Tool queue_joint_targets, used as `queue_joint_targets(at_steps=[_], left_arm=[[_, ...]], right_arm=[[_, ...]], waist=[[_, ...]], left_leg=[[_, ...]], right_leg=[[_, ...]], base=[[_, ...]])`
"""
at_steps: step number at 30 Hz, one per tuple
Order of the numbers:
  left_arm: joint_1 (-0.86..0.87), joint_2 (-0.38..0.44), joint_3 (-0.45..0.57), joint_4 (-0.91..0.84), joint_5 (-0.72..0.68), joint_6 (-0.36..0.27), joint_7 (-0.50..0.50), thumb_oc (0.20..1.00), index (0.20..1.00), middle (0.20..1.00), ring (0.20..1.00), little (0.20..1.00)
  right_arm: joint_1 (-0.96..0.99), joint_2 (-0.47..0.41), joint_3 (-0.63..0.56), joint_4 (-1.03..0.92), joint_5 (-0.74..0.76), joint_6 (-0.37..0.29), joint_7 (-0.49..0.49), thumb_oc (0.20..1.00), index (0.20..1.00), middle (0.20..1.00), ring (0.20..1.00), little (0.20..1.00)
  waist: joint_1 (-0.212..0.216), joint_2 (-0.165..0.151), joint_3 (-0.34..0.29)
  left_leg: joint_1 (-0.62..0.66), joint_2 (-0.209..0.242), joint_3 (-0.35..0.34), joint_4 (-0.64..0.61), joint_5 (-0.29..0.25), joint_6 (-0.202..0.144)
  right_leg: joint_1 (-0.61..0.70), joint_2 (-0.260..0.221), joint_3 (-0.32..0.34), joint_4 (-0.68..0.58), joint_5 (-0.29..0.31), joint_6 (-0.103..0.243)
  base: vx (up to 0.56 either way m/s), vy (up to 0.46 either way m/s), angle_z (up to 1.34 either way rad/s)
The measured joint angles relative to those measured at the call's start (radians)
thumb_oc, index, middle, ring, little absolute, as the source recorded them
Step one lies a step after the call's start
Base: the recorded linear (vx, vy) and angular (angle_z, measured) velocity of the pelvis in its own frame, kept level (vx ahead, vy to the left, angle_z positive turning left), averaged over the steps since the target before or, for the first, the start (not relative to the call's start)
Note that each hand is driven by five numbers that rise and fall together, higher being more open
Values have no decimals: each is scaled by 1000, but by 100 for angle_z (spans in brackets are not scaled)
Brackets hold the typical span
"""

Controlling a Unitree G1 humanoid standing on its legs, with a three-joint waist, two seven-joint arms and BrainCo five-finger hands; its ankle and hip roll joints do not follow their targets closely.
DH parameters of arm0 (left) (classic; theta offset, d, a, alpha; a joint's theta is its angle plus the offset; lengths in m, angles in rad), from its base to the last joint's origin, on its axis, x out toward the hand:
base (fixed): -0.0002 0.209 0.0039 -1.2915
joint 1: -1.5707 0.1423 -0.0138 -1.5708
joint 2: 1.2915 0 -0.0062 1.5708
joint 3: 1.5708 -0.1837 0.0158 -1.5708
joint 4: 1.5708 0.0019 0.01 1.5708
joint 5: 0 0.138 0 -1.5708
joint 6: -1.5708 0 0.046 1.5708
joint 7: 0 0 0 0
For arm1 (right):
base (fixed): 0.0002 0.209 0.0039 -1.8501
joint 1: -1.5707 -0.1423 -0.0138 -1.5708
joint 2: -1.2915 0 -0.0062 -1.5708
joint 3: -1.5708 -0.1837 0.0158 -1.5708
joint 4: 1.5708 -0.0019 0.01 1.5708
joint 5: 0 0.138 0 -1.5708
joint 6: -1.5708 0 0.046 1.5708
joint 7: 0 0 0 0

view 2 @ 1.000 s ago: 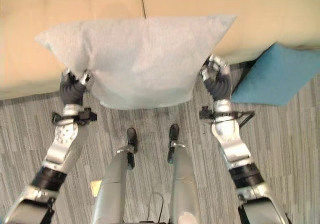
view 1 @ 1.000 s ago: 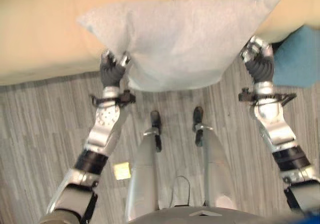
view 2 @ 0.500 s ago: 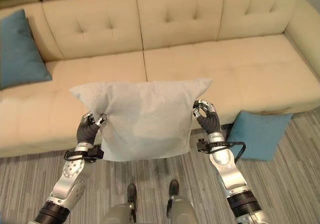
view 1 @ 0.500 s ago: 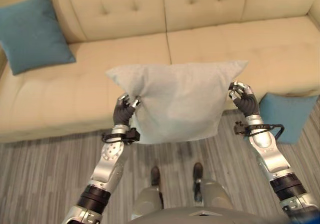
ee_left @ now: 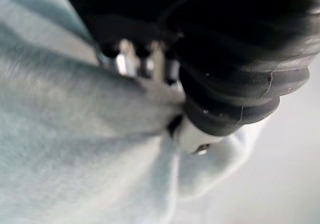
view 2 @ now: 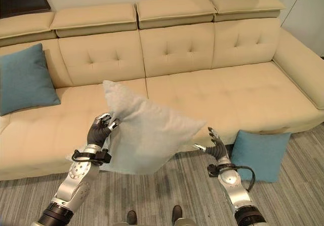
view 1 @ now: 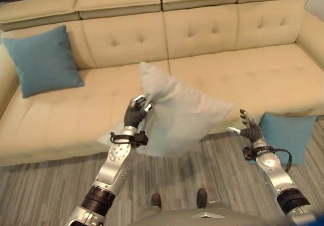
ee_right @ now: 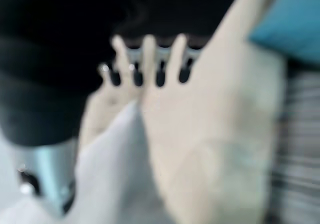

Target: Pick up all the scattered cushions and arrange them neatly on the sofa.

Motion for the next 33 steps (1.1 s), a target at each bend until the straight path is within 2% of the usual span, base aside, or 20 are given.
queue_joint_targets(at_steps=[6,15,18,20,26,30,33], left_arm=[[7,6,-1,-48,4,12,-35,200,200,200,200,200],[5,6,-6,-209,1,12,-69,200,200,200,200,200],[-6,8,-9,-227,-3,12,-90,200,200,200,200,200],[-8,18,-31,-244,-14,12,-110,200,200,200,200,200],[-11,15,-28,-283,-54,3,-109,200,200,200,200,200],[-15,0,-23,-283,-79,-10,-101,200,200,200,200,200],[-18,-7,-5,-282,-81,-22,-99,200,200,200,200,200]], right_arm=[[6,18,1,220,42,15,21,1000,1000,1000,1000,1000],[80,42,13,229,146,30,104,1000,1000,1000,1000,1000],[89,42,13,163,179,30,133,1000,1000,1000,1000,1000],[122,19,13,-34,199,27,167,1000,1000,1000,1000,1000],[87,-18,18,-163,200,32,169,1000,1000,1000,1000,1000],[64,-75,106,-256,198,40,170,1000,1000,1000,1000,1000],[44,-66,152,-276,203,47,173,1000,1000,1000,1000,1000]], waist=[[2,-10,-16],[-4,1,-29],[-18,13,-36],[-23,24,-38],[-15,35,-37],[1,41,-39],[12,41,-39]], left_leg=[[0,1,0,0,4,-1],[2,-3,-3,0,6,0],[4,-3,0,1,6,1],[4,-3,1,0,6,1],[3,-3,1,0,6,1],[2,-3,0,-1,6,1],[1,-5,-2,-1,6,1]], right_leg=[[1,-3,-1,-4,1,1],[5,-7,-4,-4,2,2],[5,-6,-4,-4,2,2],[4,-6,-4,-4,2,3],[3,-7,-2,-4,2,3],[3,-7,-2,-4,2,3],[3,-7,-5,-4,2,3]], base=[[0,0,0],[0,0,0],[2,-7,-1],[0,0,0],[0,0,0],[0,0,0],[6,0,1]])
